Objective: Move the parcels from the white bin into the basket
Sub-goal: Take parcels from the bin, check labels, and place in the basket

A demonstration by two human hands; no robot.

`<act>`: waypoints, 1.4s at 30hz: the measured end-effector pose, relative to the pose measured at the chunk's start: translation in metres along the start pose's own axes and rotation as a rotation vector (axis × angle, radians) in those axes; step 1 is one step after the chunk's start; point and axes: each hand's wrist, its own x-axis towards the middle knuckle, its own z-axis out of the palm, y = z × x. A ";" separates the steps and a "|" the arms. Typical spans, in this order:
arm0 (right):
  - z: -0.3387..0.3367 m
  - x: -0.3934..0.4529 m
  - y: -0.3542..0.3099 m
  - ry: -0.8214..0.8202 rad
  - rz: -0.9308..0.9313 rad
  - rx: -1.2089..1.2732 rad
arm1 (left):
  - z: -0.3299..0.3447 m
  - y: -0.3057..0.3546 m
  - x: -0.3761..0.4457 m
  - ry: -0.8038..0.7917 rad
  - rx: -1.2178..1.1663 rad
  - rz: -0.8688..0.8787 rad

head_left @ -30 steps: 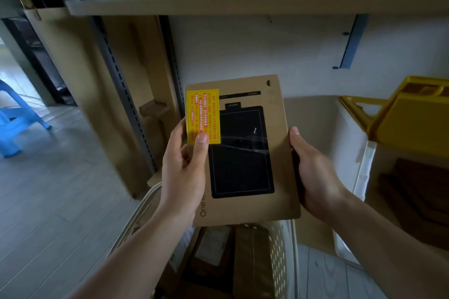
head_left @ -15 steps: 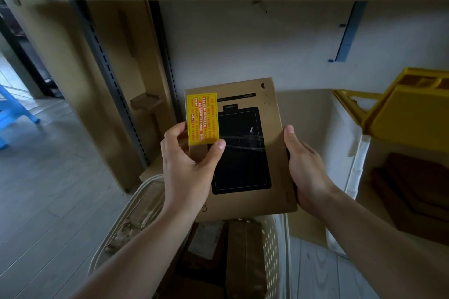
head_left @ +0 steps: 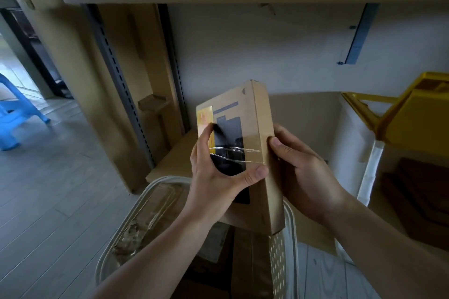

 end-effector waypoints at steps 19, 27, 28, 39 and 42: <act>-0.001 0.003 0.010 -0.256 -0.028 -0.222 | -0.002 0.012 -0.011 -0.344 -0.421 -0.088; -0.010 0.009 0.021 -0.299 -0.021 -0.268 | -0.003 0.021 -0.013 -0.444 -0.365 0.002; -0.013 0.010 0.022 -0.276 -0.010 -0.246 | -0.004 0.020 -0.012 -0.435 -0.353 -0.009; -0.024 0.020 0.021 0.215 -0.058 -0.220 | -0.011 0.025 -0.009 -0.132 -0.294 -0.059; -0.023 0.019 0.014 0.301 -0.090 -0.232 | -0.011 0.024 -0.006 -0.038 -0.236 -0.027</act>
